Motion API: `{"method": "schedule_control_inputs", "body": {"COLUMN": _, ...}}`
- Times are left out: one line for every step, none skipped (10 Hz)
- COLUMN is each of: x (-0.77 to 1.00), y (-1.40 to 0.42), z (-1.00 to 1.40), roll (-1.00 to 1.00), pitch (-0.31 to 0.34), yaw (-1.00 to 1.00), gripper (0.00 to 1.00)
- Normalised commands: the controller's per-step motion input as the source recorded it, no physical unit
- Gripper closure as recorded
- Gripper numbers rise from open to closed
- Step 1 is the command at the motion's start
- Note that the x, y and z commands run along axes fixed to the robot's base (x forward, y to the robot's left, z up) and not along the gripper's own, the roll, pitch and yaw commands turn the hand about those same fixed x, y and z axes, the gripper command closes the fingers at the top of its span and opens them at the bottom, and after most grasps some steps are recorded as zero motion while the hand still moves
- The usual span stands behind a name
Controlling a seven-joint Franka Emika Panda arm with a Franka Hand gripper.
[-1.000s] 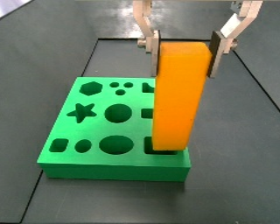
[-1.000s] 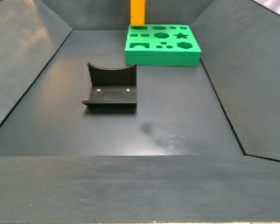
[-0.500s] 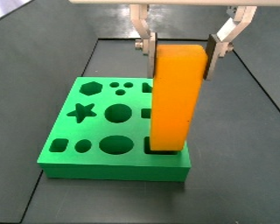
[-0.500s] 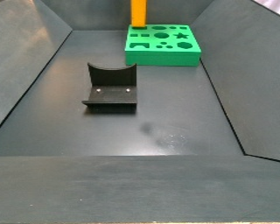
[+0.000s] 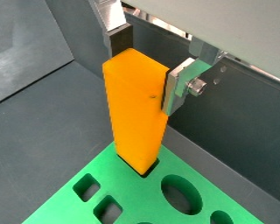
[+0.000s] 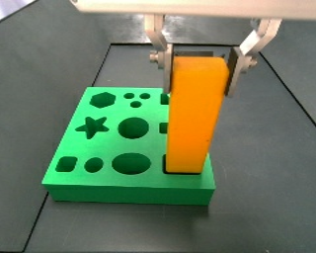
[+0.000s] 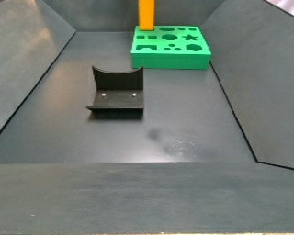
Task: Pick up the rectangle object. Move up. Move to above the board. Insert the rectangle object.
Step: Insert the rectangle object.
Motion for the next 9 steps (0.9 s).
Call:
{"method": "schedule_control_inputs", "body": {"x": -0.02, "y": 0.00, "z": -0.20, "roll": 0.00, "pitch": 0.000, "yaw": -0.04, "gripper": 1.00}}
{"method": "schedule_control_inputs", "body": {"x": -0.03, "y": 0.00, "z": -0.22, "roll": 0.00, "pitch": 0.000, "yaw": -0.04, "gripper": 1.00}}
{"method": "schedule_control_inputs", "body": {"x": -0.02, "y": 0.00, "z": -0.23, "roll": 0.00, "pitch": 0.000, "yaw": -0.03, "gripper": 1.00}}
{"method": "schedule_control_inputs", "body": {"x": -0.01, "y": 0.00, "z": -0.20, "roll": 0.00, "pitch": 0.000, "yaw": -0.05, "gripper": 1.00}}
{"method": "schedule_control_inputs", "body": {"x": -0.06, "y": 0.00, "z": -0.19, "roll": -0.01, "pitch": 0.000, "yaw": -0.07, "gripper": 1.00}}
{"method": "schedule_control_inputs", "body": {"x": -0.08, "y": 0.03, "z": -0.18, "roll": -0.11, "pitch": -0.011, "yaw": -0.05, "gripper": 1.00}}
{"method": "schedule_control_inputs", "body": {"x": -0.07, "y": 0.04, "z": -0.15, "roll": -0.13, "pitch": -0.027, "yaw": -0.03, "gripper": 1.00}}
{"method": "schedule_control_inputs", "body": {"x": -0.06, "y": 0.02, "z": -0.13, "roll": -0.12, "pitch": -0.027, "yaw": -0.03, "gripper": 1.00}}
{"method": "schedule_control_inputs", "body": {"x": -0.05, "y": 0.02, "z": -0.13, "roll": -0.12, "pitch": -0.026, "yaw": -0.02, "gripper": 1.00}}
